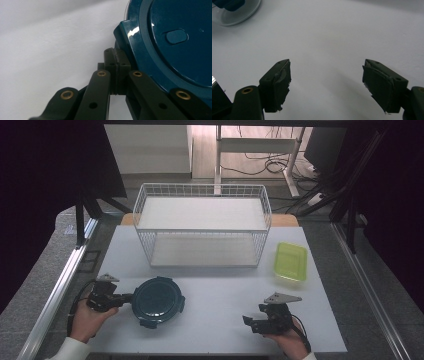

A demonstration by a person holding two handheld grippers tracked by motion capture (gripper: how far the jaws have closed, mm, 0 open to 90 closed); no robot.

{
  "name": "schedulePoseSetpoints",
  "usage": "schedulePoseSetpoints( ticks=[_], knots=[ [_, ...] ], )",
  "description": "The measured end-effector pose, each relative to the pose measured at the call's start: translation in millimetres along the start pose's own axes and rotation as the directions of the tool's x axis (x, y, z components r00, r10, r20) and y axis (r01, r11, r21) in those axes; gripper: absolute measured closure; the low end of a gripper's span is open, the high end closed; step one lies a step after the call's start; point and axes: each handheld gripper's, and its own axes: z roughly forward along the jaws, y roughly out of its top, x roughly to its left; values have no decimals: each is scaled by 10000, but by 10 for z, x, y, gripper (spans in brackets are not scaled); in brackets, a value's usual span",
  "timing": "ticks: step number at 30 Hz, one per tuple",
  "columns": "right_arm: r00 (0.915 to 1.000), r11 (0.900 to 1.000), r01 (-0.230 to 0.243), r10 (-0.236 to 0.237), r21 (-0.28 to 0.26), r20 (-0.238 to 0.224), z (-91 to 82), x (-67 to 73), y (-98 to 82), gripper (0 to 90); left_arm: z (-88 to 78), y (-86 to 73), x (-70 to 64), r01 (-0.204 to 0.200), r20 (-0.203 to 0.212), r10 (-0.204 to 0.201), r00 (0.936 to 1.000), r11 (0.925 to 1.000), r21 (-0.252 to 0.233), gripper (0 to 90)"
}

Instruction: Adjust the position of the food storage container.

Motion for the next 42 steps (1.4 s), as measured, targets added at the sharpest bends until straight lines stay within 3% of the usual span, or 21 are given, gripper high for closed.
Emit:
schedulePoseSetpoints(
  ticks=[8, 14, 21, 29, 42],
  knots=[
    [9999, 9999, -76, 77, -79, 115, -4, 5, 5, 226, 32, 21, -105, 2, -41, -2, 10000, 10000, 89, 900],
    [9998, 9999, -158, 158, -53, 135, 5, -1, 0, 226, 93, 45, -208, 168, 400, -171, 9991, 9998, 84, 900],
    [9997, 9999, -153, 153, -29, 168, 7, -3, -1, 226, 166, 87, -374, -119, 759, 104, 9971, 9997, 194, 900],
    [9996, 9998, -173, 174, -43, 201, 6, -20, -6, 226, 247, 153, -544, -226, 911, 197, 9956, 9993, 304, 900],
    [9996, 9998, -194, 195, -53, 222, 1, -24, -4, 227, 302, 153, -683, -234, 1227, 202, 9922, 9994, 245, 900]
  ],
)
